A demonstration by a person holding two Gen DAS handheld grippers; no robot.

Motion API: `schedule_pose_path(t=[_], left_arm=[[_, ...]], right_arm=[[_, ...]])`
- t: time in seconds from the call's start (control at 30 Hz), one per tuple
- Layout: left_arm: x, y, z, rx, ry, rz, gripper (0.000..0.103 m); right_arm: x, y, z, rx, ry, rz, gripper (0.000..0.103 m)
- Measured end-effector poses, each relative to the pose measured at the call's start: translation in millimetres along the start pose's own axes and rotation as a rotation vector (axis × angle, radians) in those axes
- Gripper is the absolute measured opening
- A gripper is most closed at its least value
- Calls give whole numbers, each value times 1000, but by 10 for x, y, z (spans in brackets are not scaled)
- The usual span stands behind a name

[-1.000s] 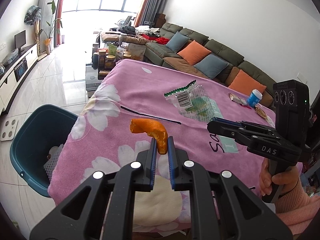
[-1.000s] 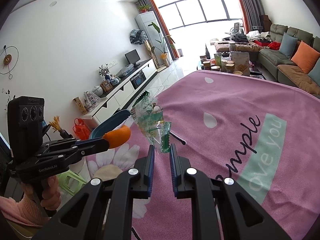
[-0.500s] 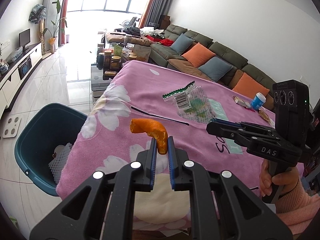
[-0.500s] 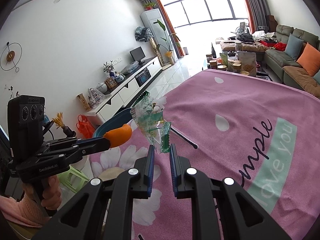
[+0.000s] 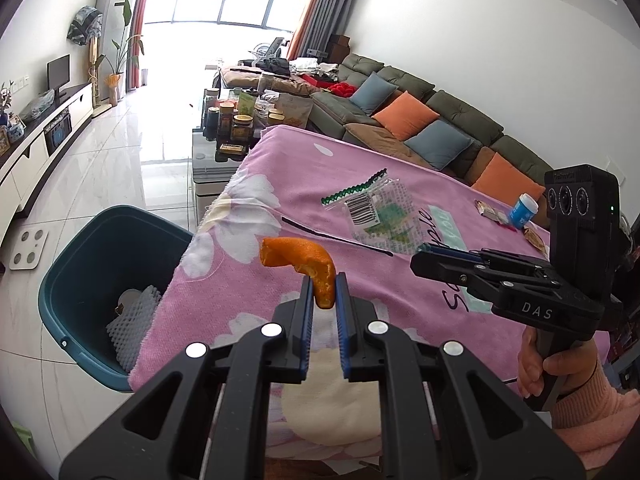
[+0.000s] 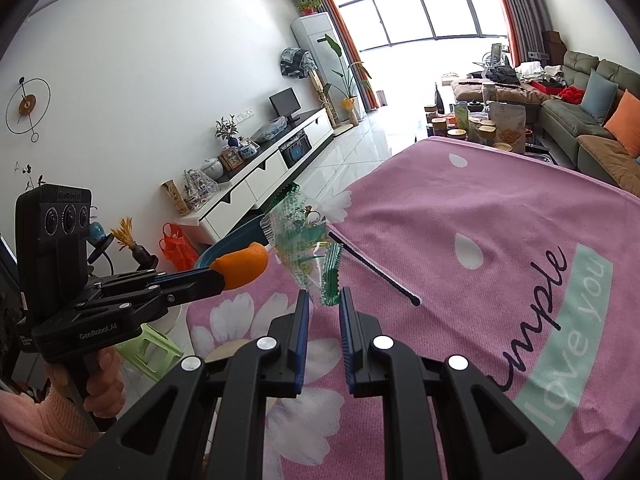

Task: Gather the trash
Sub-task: 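Carry the orange peel and clear wrapper toward the teal bin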

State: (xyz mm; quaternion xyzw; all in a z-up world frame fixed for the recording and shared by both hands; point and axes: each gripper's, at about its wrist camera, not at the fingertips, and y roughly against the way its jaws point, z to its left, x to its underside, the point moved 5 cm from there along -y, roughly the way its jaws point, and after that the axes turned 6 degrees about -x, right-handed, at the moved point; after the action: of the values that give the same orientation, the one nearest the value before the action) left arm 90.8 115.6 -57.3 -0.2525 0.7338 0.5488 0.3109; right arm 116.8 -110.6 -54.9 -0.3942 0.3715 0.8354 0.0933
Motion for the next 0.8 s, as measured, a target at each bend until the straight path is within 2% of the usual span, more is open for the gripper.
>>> schedule_pose_path(t=[0.8], left_arm=[[-36,92,259,-45,46,-22,11]], right_arm=[[-137,-281,183,-47,32,42,14]])
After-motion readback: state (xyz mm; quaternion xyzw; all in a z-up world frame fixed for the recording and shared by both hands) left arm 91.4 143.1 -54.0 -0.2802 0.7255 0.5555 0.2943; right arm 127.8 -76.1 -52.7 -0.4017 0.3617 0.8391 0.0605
